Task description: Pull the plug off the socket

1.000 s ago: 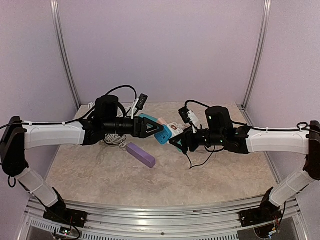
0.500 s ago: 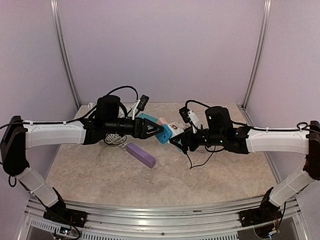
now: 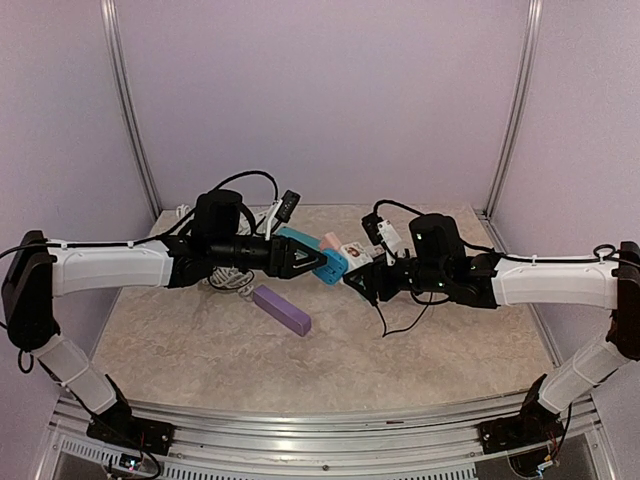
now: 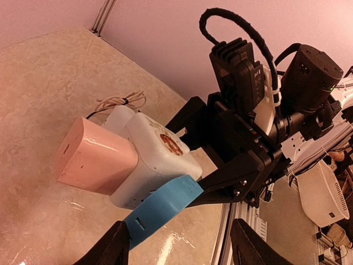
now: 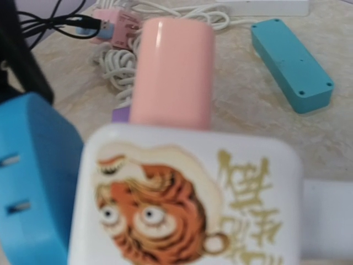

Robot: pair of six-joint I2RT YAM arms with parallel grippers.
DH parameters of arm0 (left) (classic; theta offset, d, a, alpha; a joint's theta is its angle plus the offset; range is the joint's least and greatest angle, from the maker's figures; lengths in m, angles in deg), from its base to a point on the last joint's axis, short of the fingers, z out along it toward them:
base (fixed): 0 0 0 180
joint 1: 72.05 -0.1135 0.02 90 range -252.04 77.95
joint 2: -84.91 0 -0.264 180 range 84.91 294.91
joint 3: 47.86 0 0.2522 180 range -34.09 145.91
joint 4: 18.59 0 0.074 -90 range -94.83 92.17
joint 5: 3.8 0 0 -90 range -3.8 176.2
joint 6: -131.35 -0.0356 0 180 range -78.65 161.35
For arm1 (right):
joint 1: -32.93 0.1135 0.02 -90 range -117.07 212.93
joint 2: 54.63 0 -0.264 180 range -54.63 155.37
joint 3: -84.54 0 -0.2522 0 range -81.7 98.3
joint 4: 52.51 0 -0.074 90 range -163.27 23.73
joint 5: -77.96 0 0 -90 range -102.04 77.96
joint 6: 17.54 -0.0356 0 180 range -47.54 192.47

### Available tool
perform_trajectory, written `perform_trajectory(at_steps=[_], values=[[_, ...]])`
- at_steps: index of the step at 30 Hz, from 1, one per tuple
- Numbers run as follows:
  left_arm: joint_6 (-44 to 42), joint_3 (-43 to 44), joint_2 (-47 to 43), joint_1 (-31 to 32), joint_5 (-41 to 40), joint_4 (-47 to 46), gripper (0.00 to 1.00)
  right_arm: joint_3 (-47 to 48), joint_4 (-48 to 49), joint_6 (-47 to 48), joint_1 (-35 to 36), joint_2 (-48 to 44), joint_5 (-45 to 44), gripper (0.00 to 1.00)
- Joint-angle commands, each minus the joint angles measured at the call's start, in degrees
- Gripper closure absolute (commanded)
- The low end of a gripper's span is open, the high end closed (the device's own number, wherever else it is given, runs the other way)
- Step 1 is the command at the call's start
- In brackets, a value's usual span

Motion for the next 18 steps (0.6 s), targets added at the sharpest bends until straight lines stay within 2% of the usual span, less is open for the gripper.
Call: perform_trajectory(at_steps=[1, 18], values=[[-1.5, 1.0, -0.1, 1.3, 4.1, 3.1, 0.39, 0.7, 5.7, -1.1, 0.5, -1.3, -2.4, 1.0], [-4.4, 1.1, -0.9, 3.3, 5.3, 6.1, 0.4, 0.8, 5.2, -1.4, 0.5, -1.4, -5.2, 1.0]])
